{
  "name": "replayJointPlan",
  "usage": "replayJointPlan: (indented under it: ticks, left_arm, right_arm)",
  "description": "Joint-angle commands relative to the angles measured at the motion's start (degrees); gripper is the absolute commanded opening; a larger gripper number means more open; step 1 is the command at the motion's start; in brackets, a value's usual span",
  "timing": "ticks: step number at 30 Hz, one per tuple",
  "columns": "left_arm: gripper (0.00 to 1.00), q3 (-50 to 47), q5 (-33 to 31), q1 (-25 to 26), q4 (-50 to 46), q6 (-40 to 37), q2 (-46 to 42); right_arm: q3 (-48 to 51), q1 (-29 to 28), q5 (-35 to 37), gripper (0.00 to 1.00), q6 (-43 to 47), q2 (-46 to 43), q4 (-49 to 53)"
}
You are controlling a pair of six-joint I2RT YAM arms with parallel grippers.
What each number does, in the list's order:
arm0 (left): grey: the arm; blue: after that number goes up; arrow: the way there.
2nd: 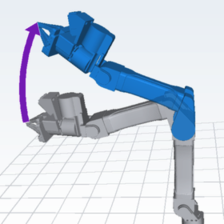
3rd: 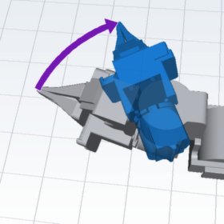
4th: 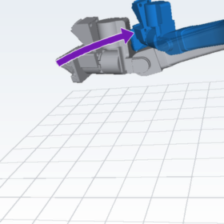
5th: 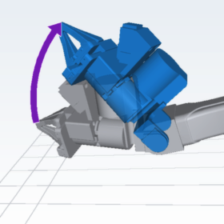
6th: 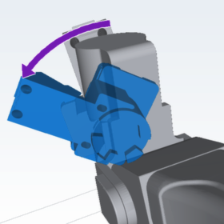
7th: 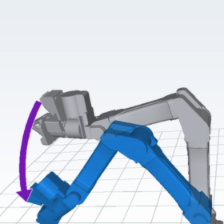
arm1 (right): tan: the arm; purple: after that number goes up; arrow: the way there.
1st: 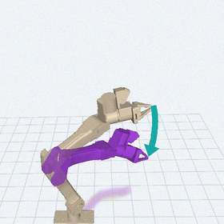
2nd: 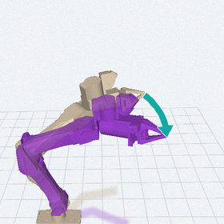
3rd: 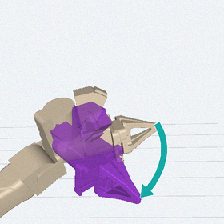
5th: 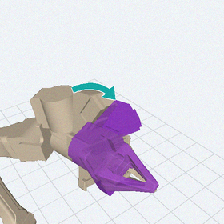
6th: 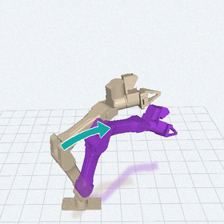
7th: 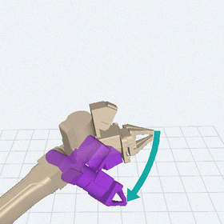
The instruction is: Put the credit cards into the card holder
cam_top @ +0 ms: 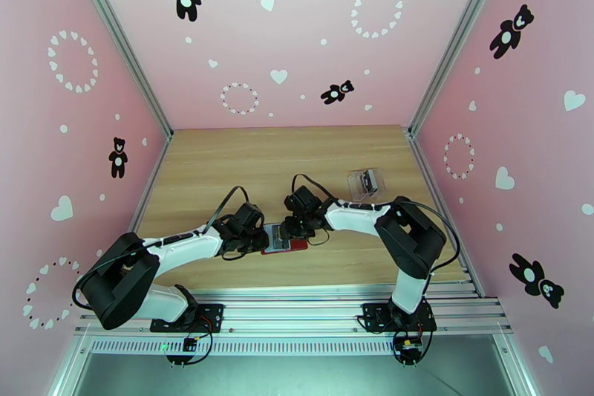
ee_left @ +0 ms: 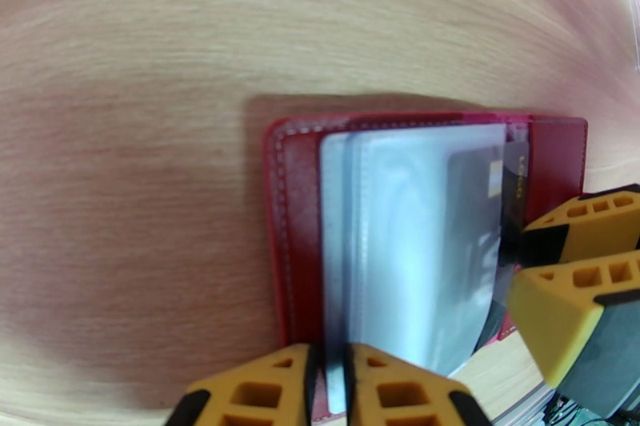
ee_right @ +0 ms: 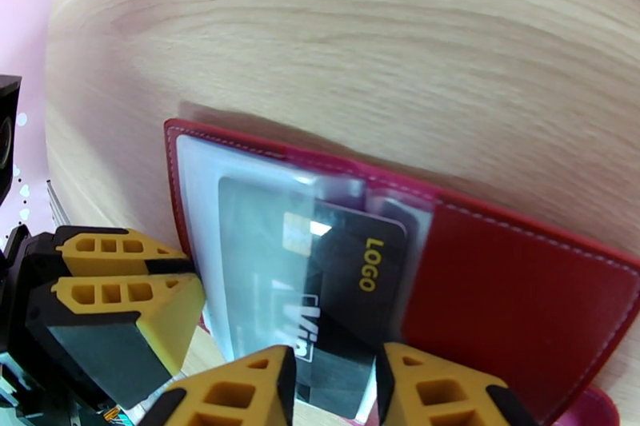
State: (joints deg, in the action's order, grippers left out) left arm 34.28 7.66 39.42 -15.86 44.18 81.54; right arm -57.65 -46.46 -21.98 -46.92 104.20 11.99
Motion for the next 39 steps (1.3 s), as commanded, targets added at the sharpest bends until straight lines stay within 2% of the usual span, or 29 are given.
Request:
replayJointPlan:
  ticks: [1, 10, 13, 20, 26, 39]
  left_arm:
    - [0.18, -0.18, -0.74, -0.18, -1.65, -0.23, 0.82]
    - [0.19, -0.36, -0.19, -0.15, -1.17, 0.3, 0.1]
    - [0.25, -0.49, -0.32, -0.17, -1.63, 0.64, -1.24]
    - [0.31, -2.02, -1.38, -0.39, -2.81, 0.56, -8.87]
    - [0.22, -2.11, 0.03, -0.4, -1.48, 0.62, -5.51]
    - [0.09, -1.92, 0.01, -0.4, 0.21, 0.53, -1.28]
  right_arm:
    - [-1.1, -0.96, -1.43, 0.34, -1.33, 0.93, -1.49]
    - [-0.5, -1.53, -3.54, 0.33, -3.99, 1.57, -5.64]
    - [0.17, -1.51, -5.0, 0.32, -5.03, 1.27, -7.35]
    - [-0.95, -1.53, -0.85, 0.32, -1.31, -3.15, -1.06]
    - [-2.14, -1.53, 1.31, 0.31, -0.68, -1.37, 1.34]
    - [-1.68, -1.79, -1.49, 0.27, -2.39, 2.5, -1.95]
